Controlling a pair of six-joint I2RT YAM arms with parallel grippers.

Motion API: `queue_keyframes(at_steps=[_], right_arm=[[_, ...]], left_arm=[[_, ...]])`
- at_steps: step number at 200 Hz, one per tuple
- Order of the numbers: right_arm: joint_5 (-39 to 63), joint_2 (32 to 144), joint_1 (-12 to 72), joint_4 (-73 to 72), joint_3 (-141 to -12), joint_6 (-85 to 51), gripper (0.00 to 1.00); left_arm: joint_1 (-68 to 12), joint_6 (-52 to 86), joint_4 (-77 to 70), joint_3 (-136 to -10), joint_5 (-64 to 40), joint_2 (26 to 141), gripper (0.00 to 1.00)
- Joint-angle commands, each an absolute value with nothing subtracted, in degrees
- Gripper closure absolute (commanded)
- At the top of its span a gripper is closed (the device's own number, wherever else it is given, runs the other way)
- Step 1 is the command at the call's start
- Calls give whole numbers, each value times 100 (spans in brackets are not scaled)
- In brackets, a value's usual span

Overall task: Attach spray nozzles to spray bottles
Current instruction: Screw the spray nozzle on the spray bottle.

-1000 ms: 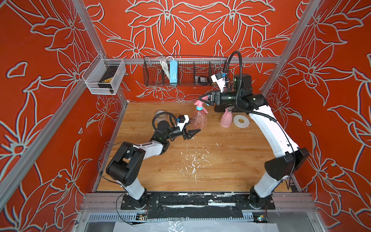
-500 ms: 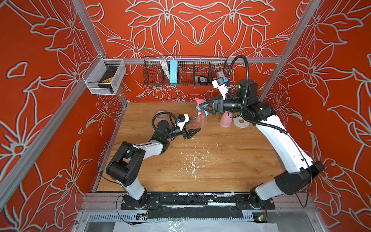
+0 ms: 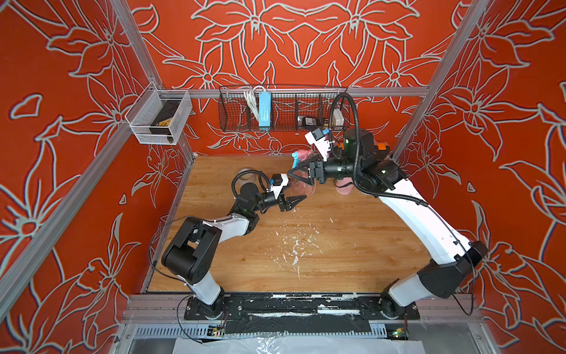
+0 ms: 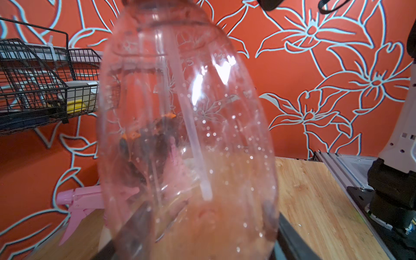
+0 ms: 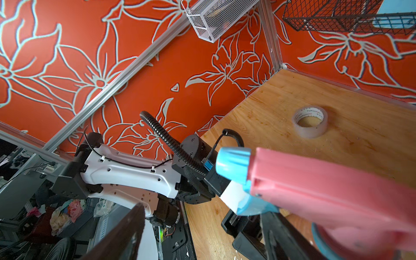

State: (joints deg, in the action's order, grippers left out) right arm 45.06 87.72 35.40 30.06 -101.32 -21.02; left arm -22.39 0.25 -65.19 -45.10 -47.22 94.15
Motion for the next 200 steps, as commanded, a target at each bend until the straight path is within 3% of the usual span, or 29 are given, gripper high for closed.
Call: queue_keyframes(at_steps=[1,61,134,158,200], right_arm=[[4193,8506,3521,3402,-10380,-1626,18],[5128,8369,2358,2888,-10240,-1761,15],[6450,9533,2301,2080,-10734,-2178,13],[6645,9487,2337,1691,-10508,-2434,18],[6475,9235,2355,1494,-10105,-2418,40]], left_arm=[[-2206,-29,-6631,-4562,-4737,9339,59],[-2171,146,-6609,-4649,-5229,9378,59],[-2162,349,-6477,-4727,-5610,9253,59],[-2153,369,-6442,-4772,-5658,9246,59],[-2145,472,-6469,-4879,-5680,9325,59]])
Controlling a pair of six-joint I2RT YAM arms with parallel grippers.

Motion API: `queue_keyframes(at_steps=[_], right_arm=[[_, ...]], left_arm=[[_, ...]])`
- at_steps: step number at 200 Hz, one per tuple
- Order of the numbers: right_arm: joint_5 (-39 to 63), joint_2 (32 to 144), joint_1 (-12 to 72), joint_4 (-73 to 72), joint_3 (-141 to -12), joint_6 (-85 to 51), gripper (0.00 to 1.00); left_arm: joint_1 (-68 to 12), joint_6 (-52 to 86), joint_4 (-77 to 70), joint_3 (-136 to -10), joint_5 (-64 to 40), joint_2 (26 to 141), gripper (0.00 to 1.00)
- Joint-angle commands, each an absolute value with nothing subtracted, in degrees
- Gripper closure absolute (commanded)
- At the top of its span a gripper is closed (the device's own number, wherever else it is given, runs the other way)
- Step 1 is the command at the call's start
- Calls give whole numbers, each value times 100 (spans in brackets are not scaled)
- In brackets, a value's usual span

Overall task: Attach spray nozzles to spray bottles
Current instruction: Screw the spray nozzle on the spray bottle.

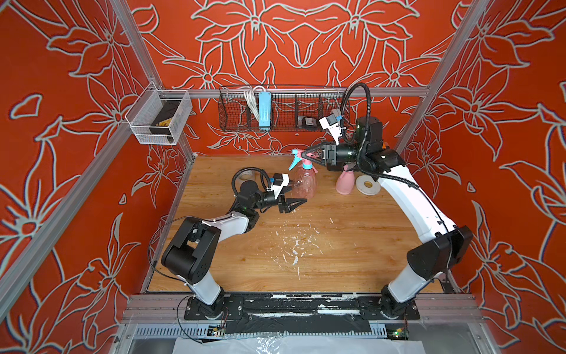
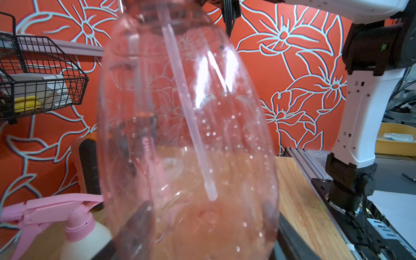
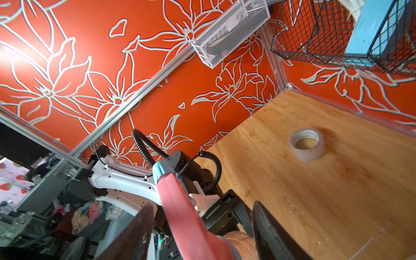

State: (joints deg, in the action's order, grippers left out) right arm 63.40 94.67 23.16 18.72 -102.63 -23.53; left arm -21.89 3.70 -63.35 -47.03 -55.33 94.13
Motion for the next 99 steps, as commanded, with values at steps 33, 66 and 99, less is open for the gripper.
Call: queue_keyframes(at_steps=[33,66,99], right_arm=[[6399,9199,2373,1475,-10003,-2406,50],[6246,9134,2382,1469,-9935,-2338,59],[6089,9064,2408,1507,-9840,-2245,70]], left_arm=[[-2134,475,-6452,-4945,-5665,9325,59],[-2126,457,-6427,-4938,-5646,9319,59],[-2118,407,-6387,-4945,-5596,9309,59]])
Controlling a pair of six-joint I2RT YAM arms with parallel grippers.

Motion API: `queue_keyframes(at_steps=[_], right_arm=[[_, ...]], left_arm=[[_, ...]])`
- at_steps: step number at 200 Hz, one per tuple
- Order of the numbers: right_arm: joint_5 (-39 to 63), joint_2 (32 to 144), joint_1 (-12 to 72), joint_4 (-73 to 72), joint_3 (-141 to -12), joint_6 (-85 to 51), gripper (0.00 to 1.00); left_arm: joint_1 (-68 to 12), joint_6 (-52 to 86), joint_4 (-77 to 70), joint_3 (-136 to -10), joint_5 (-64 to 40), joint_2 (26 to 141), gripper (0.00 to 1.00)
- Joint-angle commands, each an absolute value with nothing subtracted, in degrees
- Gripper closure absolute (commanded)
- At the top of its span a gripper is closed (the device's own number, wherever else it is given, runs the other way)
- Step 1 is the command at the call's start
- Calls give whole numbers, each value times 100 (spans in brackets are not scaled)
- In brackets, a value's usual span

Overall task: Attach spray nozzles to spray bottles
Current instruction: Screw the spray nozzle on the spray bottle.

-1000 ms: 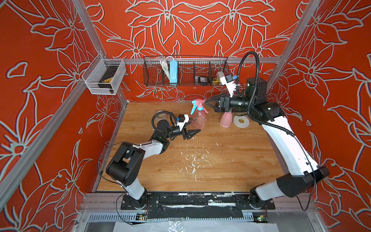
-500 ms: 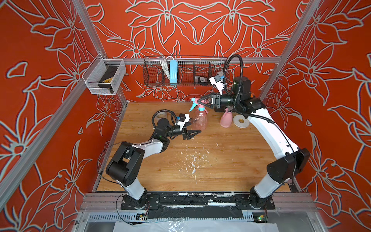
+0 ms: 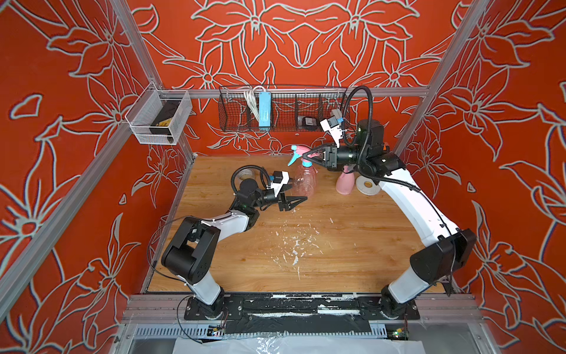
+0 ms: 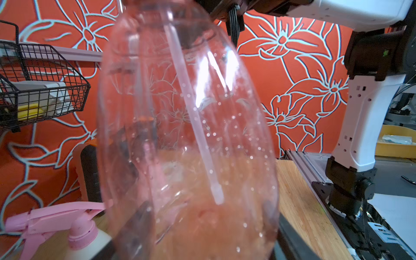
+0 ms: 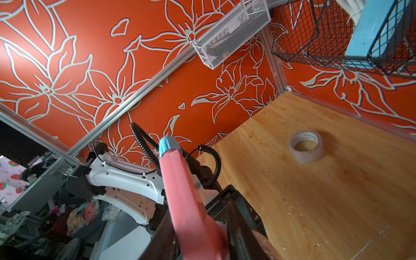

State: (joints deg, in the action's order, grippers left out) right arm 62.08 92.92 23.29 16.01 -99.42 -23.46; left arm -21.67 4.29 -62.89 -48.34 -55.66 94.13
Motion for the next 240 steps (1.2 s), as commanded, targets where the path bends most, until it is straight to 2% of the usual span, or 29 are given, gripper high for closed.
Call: queue_keyframes(at_steps=[1,64,115,170,240], right_arm=[[6077,9054,2412,1509,-9838,-2239,71],[5251,8801,2585,2094,-9668,-1572,85],[3904,8601,2900,2601,-9480,-1142,95],[1528,8481,3719,2800,-9283,-1330,96],[-77,8768,4329,2974,-9392,-1890,100]], left_arm=[[-2114,406,-6384,-4947,-5593,9308,59],[-2109,189,-6197,-4948,-5299,9271,59],[-2109,-26,-6012,-4956,-4675,9161,61],[-2157,-44,-5985,-4930,-3753,9138,62],[-2275,-18,-5865,-4826,-2589,9045,64]])
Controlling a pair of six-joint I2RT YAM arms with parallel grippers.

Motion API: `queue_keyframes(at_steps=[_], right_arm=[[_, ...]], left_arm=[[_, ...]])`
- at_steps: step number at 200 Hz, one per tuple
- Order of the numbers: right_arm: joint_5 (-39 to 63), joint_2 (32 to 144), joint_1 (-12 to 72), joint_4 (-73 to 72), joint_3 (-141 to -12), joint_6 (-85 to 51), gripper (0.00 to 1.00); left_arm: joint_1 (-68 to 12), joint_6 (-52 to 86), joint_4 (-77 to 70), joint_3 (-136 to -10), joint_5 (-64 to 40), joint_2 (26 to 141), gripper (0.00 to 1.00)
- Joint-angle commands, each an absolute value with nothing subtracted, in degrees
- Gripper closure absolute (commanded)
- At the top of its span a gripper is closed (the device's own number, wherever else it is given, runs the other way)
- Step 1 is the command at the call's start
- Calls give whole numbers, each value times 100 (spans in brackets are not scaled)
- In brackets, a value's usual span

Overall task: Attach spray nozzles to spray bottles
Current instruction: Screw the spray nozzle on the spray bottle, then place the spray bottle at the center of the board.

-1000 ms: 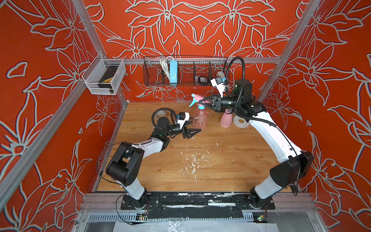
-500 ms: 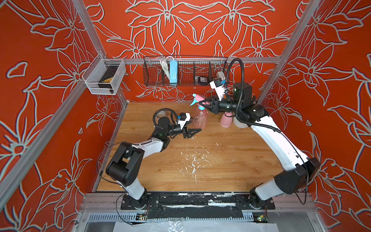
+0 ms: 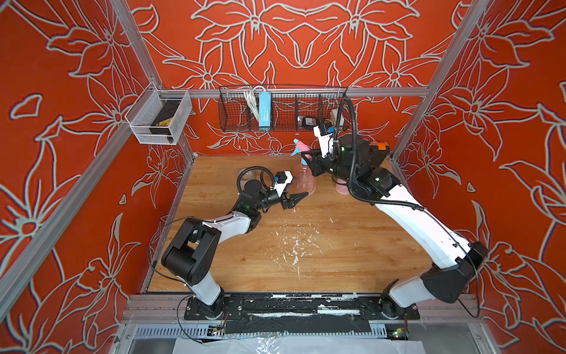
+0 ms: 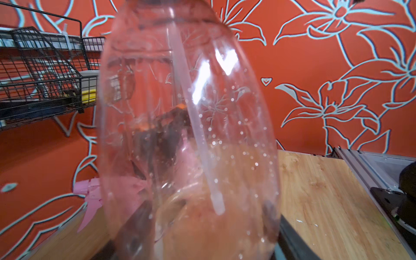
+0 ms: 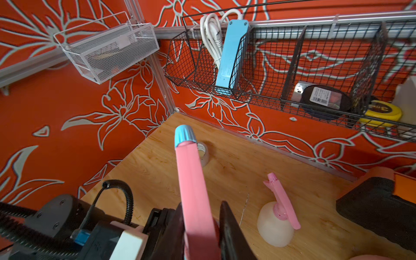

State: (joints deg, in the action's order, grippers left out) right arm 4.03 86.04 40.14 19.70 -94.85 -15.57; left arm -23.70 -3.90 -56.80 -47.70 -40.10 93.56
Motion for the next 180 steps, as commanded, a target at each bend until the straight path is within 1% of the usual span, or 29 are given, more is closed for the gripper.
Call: queue_keyframes(at_steps=[1,58,80,98,111,122,128,132,141,146,148,150,169,180], right_arm=[[-100,8774,4335,2981,-9394,-1903,100],[-1086,8913,4695,3044,-9405,-2098,100],[-1129,8893,4712,2971,-9392,-2062,100],[-1005,8881,4711,2856,-9370,-1975,100],[-859,8860,4711,2685,-9323,-1890,100],[-725,8851,4719,2578,-9316,-1794,100],[-675,8846,4711,2525,-9328,-1749,100],[-662,8856,4713,2512,-9338,-1726,100],[-672,8867,4713,2486,-9382,-1659,100],[-702,8884,4710,2487,-9427,-1621,100],[-725,8892,4711,2492,-9447,-1607,100],[-739,8900,4704,2502,-9466,-1599,100],[-917,9031,4700,2632,-9739,-1530,100],[-947,9119,4696,2671,-9889,-1495,100]], left_arm=[[-2271,-18,-5859,-4821,-2560,9040,64],[-2427,-13,-5748,-4685,-1092,8880,64],[-2470,-85,-5756,-4620,-932,8831,64],[-2465,-127,-5799,-4541,-979,8797,61],[-2469,-171,-5793,-4481,-1047,8768,55],[-2474,-253,-5728,-4433,-1126,8738,47],[-2470,-308,-5643,-4409,-1163,8720,41],[-2469,-337,-5588,-4399,-1192,8694,35],[-2469,-408,-5433,-4356,-1191,8650,26],[-2469,-448,-5336,-4336,-1175,8617,13],[-2469,-466,-5307,-4323,-1171,8594,7],[-2470,-479,-5266,-4313,-1152,8571,3],[-2471,-606,-4987,-4108,-846,8369,2],[-2470,-575,-4836,-3950,-467,8223,2]])
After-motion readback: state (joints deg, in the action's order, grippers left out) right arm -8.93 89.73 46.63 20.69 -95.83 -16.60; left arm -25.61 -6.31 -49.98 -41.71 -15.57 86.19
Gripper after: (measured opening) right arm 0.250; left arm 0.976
